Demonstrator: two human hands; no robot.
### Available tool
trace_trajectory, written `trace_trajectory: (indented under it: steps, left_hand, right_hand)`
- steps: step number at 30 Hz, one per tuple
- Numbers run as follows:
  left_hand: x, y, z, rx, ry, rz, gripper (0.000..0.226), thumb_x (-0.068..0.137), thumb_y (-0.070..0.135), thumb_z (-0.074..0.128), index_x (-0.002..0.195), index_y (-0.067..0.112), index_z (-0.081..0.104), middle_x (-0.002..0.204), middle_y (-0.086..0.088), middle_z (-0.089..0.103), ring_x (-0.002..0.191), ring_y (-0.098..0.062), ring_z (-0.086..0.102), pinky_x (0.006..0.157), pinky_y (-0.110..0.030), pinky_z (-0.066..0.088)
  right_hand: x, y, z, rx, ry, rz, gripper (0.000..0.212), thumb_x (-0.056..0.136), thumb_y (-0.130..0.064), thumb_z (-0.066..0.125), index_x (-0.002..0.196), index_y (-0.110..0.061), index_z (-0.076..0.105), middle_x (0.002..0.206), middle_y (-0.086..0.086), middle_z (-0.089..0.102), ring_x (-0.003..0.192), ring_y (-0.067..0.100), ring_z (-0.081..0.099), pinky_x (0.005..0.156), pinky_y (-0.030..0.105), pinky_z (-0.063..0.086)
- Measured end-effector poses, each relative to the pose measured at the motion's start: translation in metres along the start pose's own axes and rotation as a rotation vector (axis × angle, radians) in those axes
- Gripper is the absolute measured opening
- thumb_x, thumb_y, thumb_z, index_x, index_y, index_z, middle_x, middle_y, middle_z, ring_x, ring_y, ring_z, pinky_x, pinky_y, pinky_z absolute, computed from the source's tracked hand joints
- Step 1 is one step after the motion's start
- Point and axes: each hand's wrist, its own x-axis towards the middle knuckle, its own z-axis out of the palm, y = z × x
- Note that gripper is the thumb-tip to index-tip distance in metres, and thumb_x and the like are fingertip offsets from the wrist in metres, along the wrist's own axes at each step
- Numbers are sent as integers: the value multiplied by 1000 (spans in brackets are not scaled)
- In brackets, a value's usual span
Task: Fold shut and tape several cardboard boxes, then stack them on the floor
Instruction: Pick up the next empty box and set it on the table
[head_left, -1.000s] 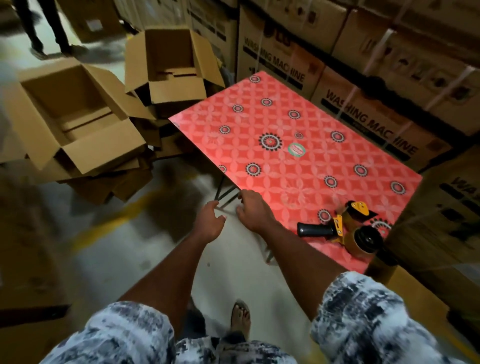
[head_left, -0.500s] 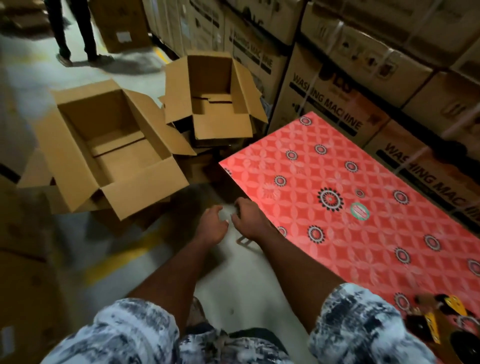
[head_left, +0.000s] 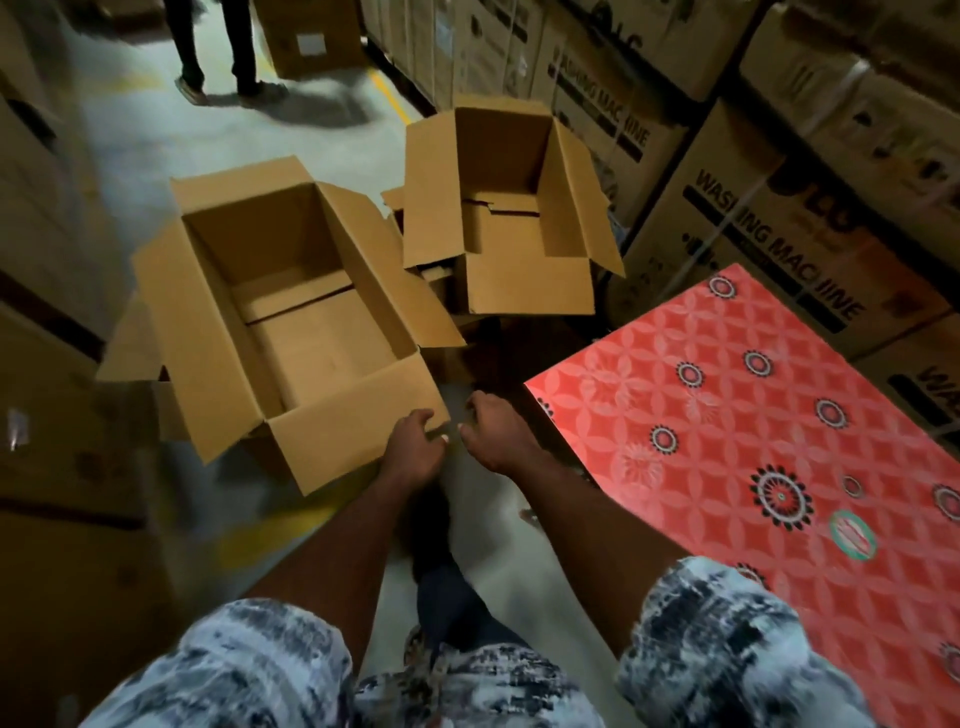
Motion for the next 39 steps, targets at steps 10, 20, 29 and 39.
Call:
trace_trajectory:
  steps: [10,20,29,39]
  left_hand:
    - [113,-39,-111,-22,124,-192,56,93,19,69,143,10,49,145,-17,51,130,-35,53,108,-45,45]
    - [166,-78,-189,-104,533,-577,65,93,18,67,150,10,38,153,-13,37,137,-34,41,108,-46,39]
    - [218,-139,-207,-130,512,-628,86,88,15,73,158,16,23,159,-11,33,144,-35,34,116,-49,33]
    - [240,-176,-200,-174,470,-578,62,98,11,61,154,15,36,140,-15,58,128,-35,55,105,-44,43]
  right_hand:
    - [168,-76,-2,-95,-25,31,39,97,-38,55,125,-11,50,128,12,53,117,33,54,93,44,47]
    - [290,-104,27,-190,-83,104,56,93,-42,65,135,-12,44,135,13,48,123,33,51,97,48,50]
    - [353,-95,70,10,-183,264,96,82,-32,82,153,-20,20,151,11,38,132,36,47,104,54,48]
    - [370,-79,92,220,-205,358,61,94,-12,63,150,-24,44,131,13,63,120,34,60,101,45,50]
